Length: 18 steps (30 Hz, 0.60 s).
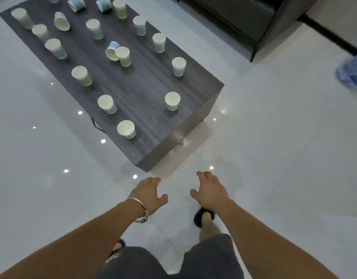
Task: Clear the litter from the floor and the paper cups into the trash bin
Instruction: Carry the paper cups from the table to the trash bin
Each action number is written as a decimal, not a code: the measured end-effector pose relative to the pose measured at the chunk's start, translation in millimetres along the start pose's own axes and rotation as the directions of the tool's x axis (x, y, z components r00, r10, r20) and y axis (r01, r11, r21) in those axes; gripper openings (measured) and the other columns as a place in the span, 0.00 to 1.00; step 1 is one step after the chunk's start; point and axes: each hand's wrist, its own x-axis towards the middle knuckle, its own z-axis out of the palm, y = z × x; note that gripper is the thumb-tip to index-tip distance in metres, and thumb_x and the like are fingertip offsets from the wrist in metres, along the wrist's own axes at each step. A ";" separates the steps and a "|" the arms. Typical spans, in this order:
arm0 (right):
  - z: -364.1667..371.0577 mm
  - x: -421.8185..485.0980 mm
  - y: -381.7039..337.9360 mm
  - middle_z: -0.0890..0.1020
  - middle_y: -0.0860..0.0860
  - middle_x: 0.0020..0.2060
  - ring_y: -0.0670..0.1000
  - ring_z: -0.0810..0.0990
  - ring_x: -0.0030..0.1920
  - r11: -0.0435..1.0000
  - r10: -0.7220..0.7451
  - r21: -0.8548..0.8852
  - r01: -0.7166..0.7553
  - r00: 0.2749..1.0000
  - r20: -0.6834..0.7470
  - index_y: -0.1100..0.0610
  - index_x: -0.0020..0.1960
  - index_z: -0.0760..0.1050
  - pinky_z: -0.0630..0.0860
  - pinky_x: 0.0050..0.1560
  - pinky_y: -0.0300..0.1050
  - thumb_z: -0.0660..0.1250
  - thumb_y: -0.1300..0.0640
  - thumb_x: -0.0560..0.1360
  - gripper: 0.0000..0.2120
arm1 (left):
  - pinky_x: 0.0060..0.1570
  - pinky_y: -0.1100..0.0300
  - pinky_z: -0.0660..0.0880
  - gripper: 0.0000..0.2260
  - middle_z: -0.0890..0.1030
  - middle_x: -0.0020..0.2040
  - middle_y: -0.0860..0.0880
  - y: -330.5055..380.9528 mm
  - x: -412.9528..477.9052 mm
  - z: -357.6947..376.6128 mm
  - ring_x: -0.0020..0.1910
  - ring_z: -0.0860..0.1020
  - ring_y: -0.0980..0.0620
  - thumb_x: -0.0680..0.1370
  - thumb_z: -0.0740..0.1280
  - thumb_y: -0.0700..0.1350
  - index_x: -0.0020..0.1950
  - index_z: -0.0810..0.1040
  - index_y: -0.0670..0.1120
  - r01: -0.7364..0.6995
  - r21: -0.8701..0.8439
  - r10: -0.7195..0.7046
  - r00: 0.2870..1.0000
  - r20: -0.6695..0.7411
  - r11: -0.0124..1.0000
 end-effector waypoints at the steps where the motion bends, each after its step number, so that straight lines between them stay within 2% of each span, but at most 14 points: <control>1: -1.7 29.7 19.6 0.61 0.53 0.74 0.56 0.62 0.71 1.000 -0.015 -0.008 0.015 1.000 0.011 0.54 0.78 0.52 0.69 0.66 0.52 0.59 0.45 0.78 0.34 | 0.69 0.55 0.63 0.31 0.63 0.73 0.48 8.7 24.0 11.2 0.71 0.62 0.49 0.76 0.62 0.59 0.75 0.59 0.48 0.029 -0.018 -0.029 1.000 0.010 0.999; 5: 7.8 158.7 89.5 0.57 0.54 0.76 0.56 0.59 0.72 0.999 -0.010 -0.041 0.011 1.000 0.026 0.55 0.79 0.49 0.68 0.67 0.51 0.58 0.46 0.78 0.34 | 0.69 0.60 0.60 0.30 0.63 0.73 0.51 31.6 130.7 68.5 0.72 0.61 0.52 0.76 0.62 0.58 0.75 0.60 0.49 0.078 -0.076 -0.075 0.996 0.041 0.994; 9: 49.4 297.1 135.8 0.55 0.54 0.76 0.56 0.57 0.73 0.999 -0.005 -0.035 0.006 1.000 0.025 0.55 0.79 0.47 0.67 0.68 0.52 0.60 0.45 0.78 0.36 | 0.70 0.60 0.60 0.30 0.64 0.73 0.51 26.6 254.3 134.4 0.72 0.61 0.53 0.75 0.62 0.58 0.74 0.61 0.50 0.095 -0.089 -0.092 0.995 0.037 0.992; 14: 124.9 455.8 170.8 0.58 0.55 0.75 0.59 0.61 0.72 0.998 -0.055 -0.004 0.055 0.996 -0.063 0.55 0.78 0.48 0.68 0.67 0.56 0.67 0.43 0.74 0.42 | 0.68 0.58 0.63 0.29 0.69 0.70 0.47 -6.7 405.6 199.6 0.70 0.65 0.49 0.74 0.67 0.54 0.72 0.66 0.46 0.101 -0.113 -0.112 0.988 -0.104 0.989; 18: 165.6 562.3 182.8 0.59 0.54 0.75 0.60 0.62 0.72 0.988 -0.071 0.121 0.093 0.982 -0.174 0.53 0.79 0.49 0.68 0.67 0.58 0.72 0.40 0.69 0.49 | 0.65 0.56 0.67 0.27 0.71 0.67 0.48 -38.2 481.6 239.1 0.67 0.69 0.49 0.73 0.68 0.53 0.71 0.68 0.47 0.095 -0.158 -0.120 0.980 -0.162 0.983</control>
